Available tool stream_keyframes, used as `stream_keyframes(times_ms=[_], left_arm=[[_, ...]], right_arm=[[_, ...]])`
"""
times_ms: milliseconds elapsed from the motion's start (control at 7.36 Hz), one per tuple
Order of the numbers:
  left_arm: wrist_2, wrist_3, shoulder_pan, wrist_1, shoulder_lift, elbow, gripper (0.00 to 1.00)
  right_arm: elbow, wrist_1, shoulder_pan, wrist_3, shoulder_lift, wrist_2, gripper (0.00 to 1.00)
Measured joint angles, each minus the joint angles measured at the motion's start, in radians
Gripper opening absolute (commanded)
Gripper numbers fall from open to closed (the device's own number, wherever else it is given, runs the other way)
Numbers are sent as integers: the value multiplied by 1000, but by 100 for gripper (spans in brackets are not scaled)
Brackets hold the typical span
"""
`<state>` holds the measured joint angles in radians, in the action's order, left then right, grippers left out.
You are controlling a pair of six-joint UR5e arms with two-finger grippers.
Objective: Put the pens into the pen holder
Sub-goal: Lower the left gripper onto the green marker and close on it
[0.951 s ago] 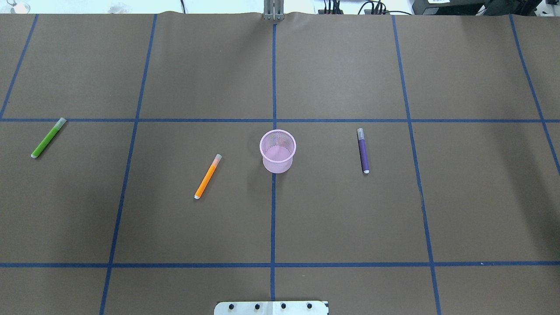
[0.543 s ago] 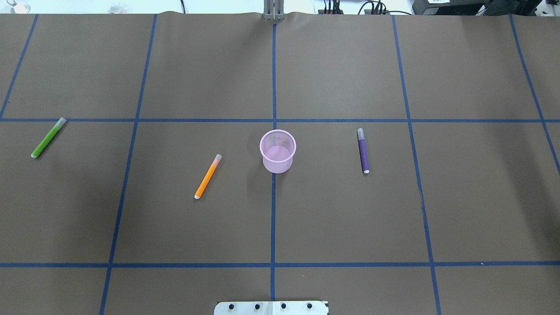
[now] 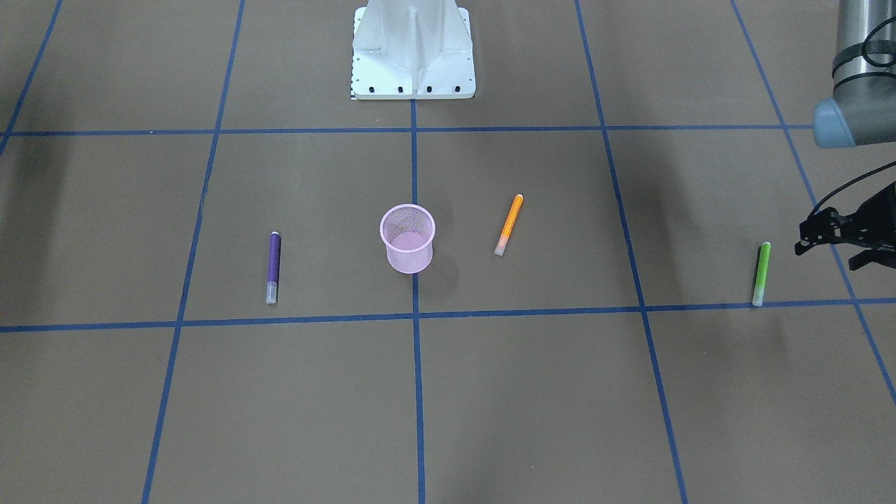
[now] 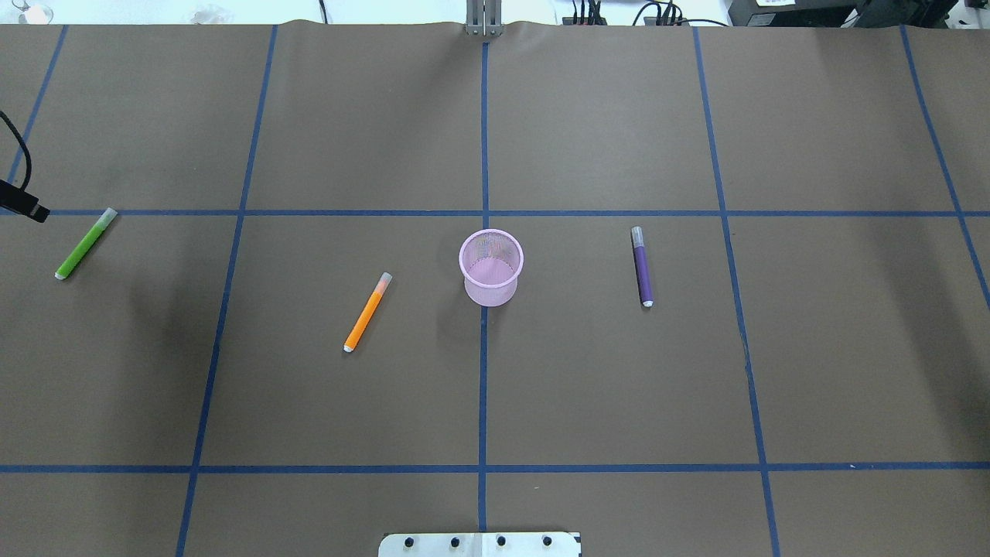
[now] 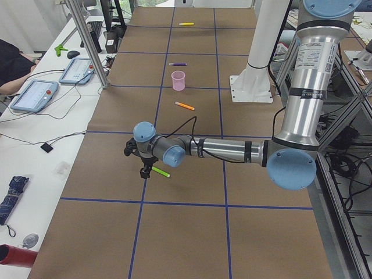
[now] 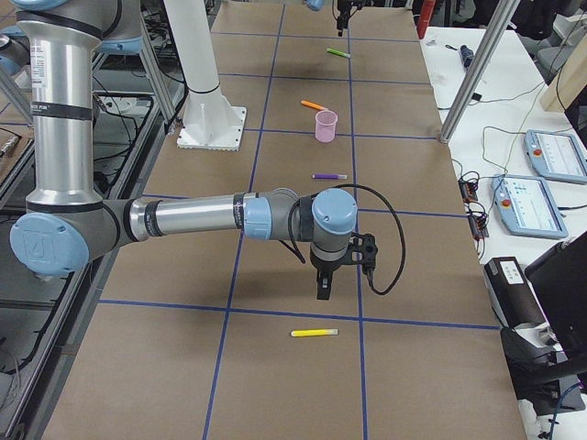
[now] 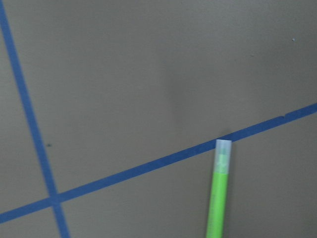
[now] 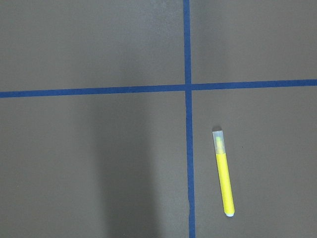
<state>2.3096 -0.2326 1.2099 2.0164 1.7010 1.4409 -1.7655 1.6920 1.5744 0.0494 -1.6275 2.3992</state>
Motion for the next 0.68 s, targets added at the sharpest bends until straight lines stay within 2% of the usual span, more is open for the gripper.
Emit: stream_keyframes(times_ms=[408, 679], left_arm=[[-71, -61, -72, 7, 23, -9, 97], [-82, -81, -99, 22, 46, -35, 88]], right_arm=[[0, 0, -2, 1, 0, 0, 100], [0, 0, -6, 3, 0, -1, 100]])
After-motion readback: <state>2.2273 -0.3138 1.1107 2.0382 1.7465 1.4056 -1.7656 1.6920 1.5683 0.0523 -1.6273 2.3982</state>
